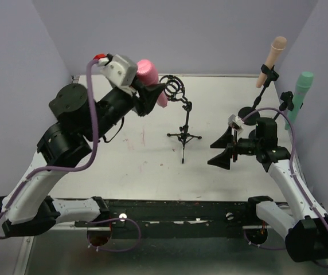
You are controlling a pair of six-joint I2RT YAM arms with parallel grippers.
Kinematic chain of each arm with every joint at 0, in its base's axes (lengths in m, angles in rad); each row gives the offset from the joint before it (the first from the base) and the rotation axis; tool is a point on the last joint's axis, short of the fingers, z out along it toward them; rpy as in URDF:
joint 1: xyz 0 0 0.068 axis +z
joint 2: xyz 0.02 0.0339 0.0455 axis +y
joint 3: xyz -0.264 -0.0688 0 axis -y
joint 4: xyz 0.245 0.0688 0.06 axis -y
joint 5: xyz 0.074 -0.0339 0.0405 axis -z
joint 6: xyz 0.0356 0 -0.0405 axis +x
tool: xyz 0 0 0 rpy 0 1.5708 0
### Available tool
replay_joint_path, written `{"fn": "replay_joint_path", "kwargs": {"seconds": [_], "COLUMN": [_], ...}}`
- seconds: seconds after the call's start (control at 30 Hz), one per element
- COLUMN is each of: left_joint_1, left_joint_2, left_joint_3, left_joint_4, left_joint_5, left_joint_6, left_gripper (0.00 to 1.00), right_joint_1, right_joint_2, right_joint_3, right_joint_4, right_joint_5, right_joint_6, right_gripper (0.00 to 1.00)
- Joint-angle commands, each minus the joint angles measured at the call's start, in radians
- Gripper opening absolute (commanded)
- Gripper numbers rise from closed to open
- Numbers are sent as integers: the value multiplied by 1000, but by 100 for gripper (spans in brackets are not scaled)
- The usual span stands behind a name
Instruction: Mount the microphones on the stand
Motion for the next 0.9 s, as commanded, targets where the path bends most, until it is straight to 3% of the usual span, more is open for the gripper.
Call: {"fn": "replay_joint_path", "kwargs": {"seconds": [0.0, 0.13, 0.23, 0.63, 0.87], "left_joint_1": [4, 4, 4, 5, 31], "left_joint_2": [223, 421, 499, 619, 644], "left_joint_3": [264, 520, 608, 663, 653], "left_joint_4": [-267, -347, -341, -252, -235], "left_joint_5": [-69, -81, -96, -116, -73], "left_joint_6": [193, 276, 327, 424, 395], "left_gripper": [0, 0, 0, 0, 0], "right_joint_1": [-9, -7, -10, -7, -9], "right_joint_2": [-39, -50, -61, -73, -76], "right_joint_3": [-24, -27, -27, -27, -25], "right_joint_4": [56, 53, 46, 35, 27], "right_joint_5": [62, 69, 74, 68, 71], "right_joint_6": [-48, -58, -65, -77, -86], "right_gripper": [100, 100, 100, 100, 100]}}
